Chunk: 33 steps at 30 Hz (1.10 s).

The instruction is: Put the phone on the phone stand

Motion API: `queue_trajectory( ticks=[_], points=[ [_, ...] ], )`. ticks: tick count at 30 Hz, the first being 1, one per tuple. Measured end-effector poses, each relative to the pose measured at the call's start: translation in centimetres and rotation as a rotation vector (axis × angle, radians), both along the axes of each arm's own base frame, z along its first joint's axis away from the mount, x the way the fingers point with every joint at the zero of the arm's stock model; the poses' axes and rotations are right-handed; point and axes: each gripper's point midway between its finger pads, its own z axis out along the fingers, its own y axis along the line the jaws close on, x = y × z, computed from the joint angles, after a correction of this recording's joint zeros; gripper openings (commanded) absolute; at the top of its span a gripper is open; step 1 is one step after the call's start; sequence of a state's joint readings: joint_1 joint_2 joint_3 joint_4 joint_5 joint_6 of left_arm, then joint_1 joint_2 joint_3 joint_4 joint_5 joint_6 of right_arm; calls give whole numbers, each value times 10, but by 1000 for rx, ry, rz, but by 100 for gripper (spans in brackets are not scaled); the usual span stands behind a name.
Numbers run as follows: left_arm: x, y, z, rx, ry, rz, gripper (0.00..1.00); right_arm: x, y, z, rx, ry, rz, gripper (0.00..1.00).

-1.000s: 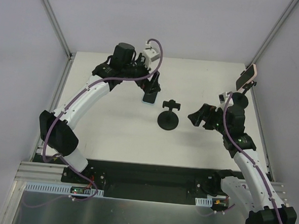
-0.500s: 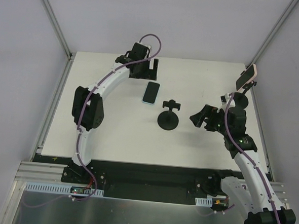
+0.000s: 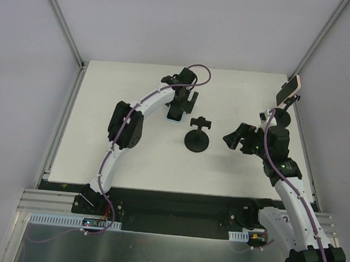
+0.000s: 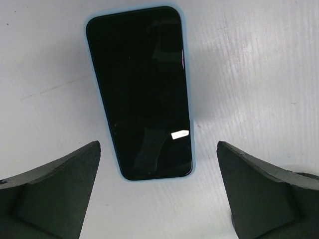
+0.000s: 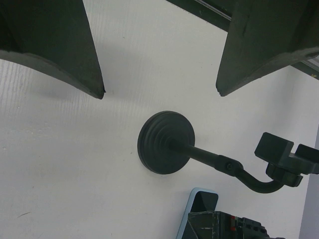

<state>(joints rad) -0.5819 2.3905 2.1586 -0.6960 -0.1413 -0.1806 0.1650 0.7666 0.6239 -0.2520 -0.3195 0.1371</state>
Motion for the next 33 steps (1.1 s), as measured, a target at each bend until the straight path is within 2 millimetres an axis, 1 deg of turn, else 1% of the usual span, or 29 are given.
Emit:
queue_trajectory(
  ticks=[5, 11, 15, 18, 19, 21, 22, 25, 26, 28, 29, 31, 33],
  points=[
    [-1, 3, -6, 1, 32, -2, 99, 0, 0, 0, 0, 0, -2, 97],
    [-8, 11, -32, 28, 105, 4, 96, 0, -1, 0, 0, 0, -3, 97],
    [-11, 9, -33, 17, 125, -3, 88, -1, -1, -1, 1, 5, -5, 97],
    [-14, 8, -34, 4, 141, -9, 67, -2, -1, -2, 2, 12, -7, 97],
    [-14, 8, -34, 0, 147, -7, 51, -2, -1, -3, 2, 17, -7, 97],
    [-16, 8, -34, -16, 163, -10, 38, -3, -2, -5, 2, 27, -8, 97],
    [-16, 8, -33, -19, 167, -12, 26, -4, -2, -5, 2, 31, -9, 97],
    [-18, 8, -33, -27, 177, -19, 12, -5, -3, -7, 0, 39, -12, 97],
    [-18, 10, -33, -22, 175, -20, 3, -5, -3, -7, -1, 41, -12, 97],
    [-24, 17, -35, -8, 180, -11, 0, -6, -3, -7, -2, 40, -14, 97],
    [-26, 19, -34, -10, 173, -6, 0, -6, -3, -6, -2, 38, -15, 97],
    [-37, 27, -36, -4, 170, 12, 1, -6, -4, -6, -3, 37, -17, 97],
    [-59, 40, -37, 26, 186, 35, 4, -5, -4, -7, -3, 39, -18, 97]
  ],
)
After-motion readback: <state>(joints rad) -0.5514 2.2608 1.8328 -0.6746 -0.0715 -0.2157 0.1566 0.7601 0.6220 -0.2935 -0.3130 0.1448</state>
